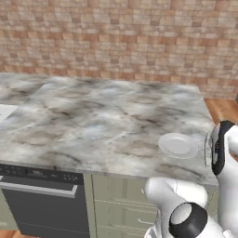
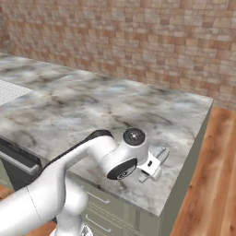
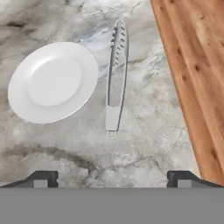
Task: Pick up the tongs from the counter and place them near the plate next to the oven.
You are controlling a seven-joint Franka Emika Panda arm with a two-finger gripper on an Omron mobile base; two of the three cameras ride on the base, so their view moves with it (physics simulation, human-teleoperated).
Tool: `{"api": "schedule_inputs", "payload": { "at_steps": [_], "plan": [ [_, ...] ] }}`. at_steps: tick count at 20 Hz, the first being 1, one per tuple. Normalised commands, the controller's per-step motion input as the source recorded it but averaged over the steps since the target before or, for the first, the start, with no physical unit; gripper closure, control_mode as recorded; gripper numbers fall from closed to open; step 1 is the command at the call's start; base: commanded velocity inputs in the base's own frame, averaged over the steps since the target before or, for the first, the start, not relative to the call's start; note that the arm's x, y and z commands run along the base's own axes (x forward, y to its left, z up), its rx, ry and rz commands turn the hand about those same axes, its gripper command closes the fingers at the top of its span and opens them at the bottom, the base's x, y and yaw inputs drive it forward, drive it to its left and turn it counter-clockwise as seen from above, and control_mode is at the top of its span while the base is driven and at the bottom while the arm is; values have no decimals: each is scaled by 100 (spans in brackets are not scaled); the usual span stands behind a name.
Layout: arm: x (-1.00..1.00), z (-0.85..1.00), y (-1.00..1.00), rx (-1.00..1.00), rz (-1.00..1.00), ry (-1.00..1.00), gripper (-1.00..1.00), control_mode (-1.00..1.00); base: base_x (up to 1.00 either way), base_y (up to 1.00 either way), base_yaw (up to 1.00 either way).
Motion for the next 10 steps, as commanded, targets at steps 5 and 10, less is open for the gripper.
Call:
{"api": "schedule_inputs", "payload": {
  "at_steps": [5,10],
  "plan": [
    [-15,7,100,-23,0,2,-100,-100,0,0,0],
    [25,0,100,-17,0,0,-100,-100,0,0,0]
  ]
}}
